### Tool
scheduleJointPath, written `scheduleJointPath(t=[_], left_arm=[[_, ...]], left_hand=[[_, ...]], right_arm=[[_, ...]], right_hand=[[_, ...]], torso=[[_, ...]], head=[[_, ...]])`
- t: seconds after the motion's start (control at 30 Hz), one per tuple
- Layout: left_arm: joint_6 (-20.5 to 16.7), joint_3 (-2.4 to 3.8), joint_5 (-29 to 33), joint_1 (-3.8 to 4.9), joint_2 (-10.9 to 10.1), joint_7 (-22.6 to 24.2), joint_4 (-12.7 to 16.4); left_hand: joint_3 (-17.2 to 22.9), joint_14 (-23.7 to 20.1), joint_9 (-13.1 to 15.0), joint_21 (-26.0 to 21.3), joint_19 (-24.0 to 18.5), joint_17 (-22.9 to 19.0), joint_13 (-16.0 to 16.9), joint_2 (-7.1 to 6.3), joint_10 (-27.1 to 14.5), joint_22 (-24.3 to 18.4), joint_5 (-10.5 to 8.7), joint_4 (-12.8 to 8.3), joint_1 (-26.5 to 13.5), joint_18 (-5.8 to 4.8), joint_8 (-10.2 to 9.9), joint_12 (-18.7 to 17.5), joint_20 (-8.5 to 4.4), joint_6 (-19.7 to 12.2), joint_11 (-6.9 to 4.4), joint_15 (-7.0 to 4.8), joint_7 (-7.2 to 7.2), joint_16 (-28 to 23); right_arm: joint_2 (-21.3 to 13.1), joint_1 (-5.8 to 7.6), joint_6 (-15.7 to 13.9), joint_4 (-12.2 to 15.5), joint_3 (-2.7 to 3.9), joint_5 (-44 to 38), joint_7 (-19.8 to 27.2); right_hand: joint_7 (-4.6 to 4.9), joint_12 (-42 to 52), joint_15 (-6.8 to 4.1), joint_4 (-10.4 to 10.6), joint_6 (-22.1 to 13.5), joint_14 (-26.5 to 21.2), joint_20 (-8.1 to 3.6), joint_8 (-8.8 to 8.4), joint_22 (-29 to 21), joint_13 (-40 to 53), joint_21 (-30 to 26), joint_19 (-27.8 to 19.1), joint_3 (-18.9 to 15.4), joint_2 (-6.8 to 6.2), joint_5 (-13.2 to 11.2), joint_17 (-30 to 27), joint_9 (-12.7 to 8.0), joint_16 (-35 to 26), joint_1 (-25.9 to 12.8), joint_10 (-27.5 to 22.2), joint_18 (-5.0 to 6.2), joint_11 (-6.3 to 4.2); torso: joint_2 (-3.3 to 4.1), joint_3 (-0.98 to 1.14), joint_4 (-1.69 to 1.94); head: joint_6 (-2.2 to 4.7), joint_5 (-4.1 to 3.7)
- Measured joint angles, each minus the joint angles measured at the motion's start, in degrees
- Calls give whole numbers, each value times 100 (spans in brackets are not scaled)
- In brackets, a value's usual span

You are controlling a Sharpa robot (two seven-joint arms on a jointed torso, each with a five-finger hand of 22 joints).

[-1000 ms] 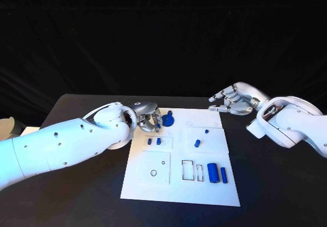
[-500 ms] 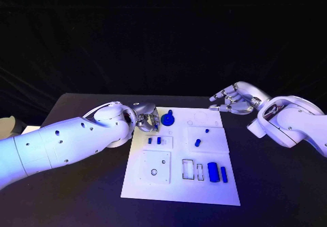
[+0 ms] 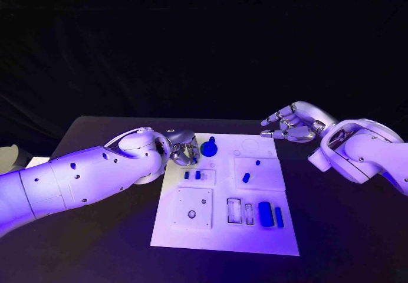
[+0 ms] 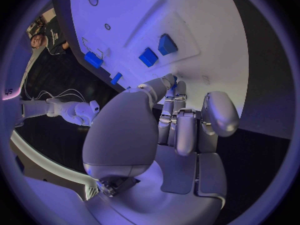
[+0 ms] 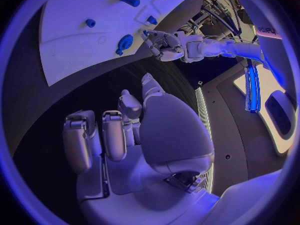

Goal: Assemble the parts on the task board

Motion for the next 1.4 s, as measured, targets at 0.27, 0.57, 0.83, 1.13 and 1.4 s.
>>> scheduleJointPath(t=[0.27,0.57,0.83,1.13,1.4], left_arm=[[14,-9,3,-2,25,4,-6],[98,-25,6,-6,43,-17,-25],[169,-29,7,-4,50,-73,-35],[196,-37,7,-6,54,-114,-40],[207,-38,9,-9,49,-154,-56]], left_hand=[[0,0,0,0,0,0,1,-7,0,0,0,0,-52,-1,-22,-29,0,0,0,0,0,0],[0,0,-8,0,0,-1,1,-30,42,-22,0,0,-120,0,-44,-66,0,8,0,0,-8,0],[0,0,-22,0,0,-1,-4,-54,41,-29,-21,0,-144,0,-46,-66,0,18,0,0,-23,0],[-88,-1,-128,-33,-21,-2,-39,-136,-54,-48,-21,23,-272,-1,-306,-205,21,-301,34,43,30,0],[-119,-1,-222,-67,0,-2,-50,-165,-83,-64,-21,54,-301,0,-341,-205,41,-526,62,43,71,0]], right_arm=[[0,0,0,3,0,0,1],[-2,0,1,7,0,0,2],[-7,0,1,11,0,0,2],[-7,0,1,12,0,0,2],[-13,0,1,12,0,0,2]], right_hand=[[0,0,0,0,0,0,0,0,0,0,0,0,0,0,0,-1,0,0,0,0,0,0],[0,0,0,0,0,0,0,0,-1,0,0,0,0,0,0,-1,0,0,0,0,0,0],[0,0,0,0,0,0,0,0,-1,0,0,0,0,0,0,-1,0,0,0,0,0,0],[0,0,0,0,0,0,0,0,3,0,0,0,0,0,0,3,0,0,0,0,0,0],[0,0,0,0,0,0,0,0,3,0,0,0,0,0,0,3,0,0,0,0,0,0]], torso=[[1,-2,3],[0,-1,1],[0,-2,2],[-1,-2,2],[-3,-2,3]], head=[[-1,-3],[-15,-4],[-26,-13],[-28,-13],[-25,-13]])
